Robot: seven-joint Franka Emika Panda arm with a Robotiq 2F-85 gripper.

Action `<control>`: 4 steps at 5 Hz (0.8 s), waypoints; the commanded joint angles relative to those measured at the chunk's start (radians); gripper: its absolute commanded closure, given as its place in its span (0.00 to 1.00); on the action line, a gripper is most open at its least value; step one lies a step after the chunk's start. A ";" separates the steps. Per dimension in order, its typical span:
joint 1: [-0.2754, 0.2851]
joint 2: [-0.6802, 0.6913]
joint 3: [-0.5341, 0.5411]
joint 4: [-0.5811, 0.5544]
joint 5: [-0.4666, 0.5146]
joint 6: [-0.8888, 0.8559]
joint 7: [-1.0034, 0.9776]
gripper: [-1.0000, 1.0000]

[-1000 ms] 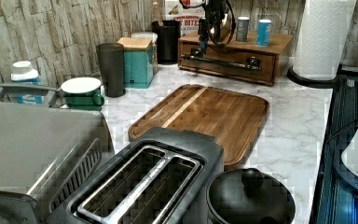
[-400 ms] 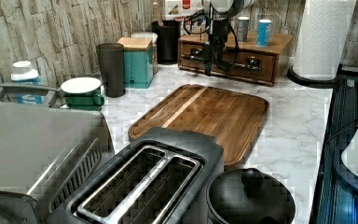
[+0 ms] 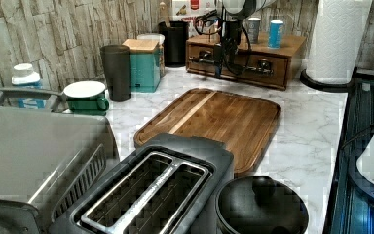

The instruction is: Open the drawer.

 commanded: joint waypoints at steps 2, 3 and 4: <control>-0.034 0.004 0.067 0.014 0.124 -0.091 -0.099 0.00; -0.035 -0.016 0.111 0.014 0.145 -0.156 -0.097 0.00; -0.042 -0.038 0.177 -0.012 0.201 -0.162 -0.143 0.00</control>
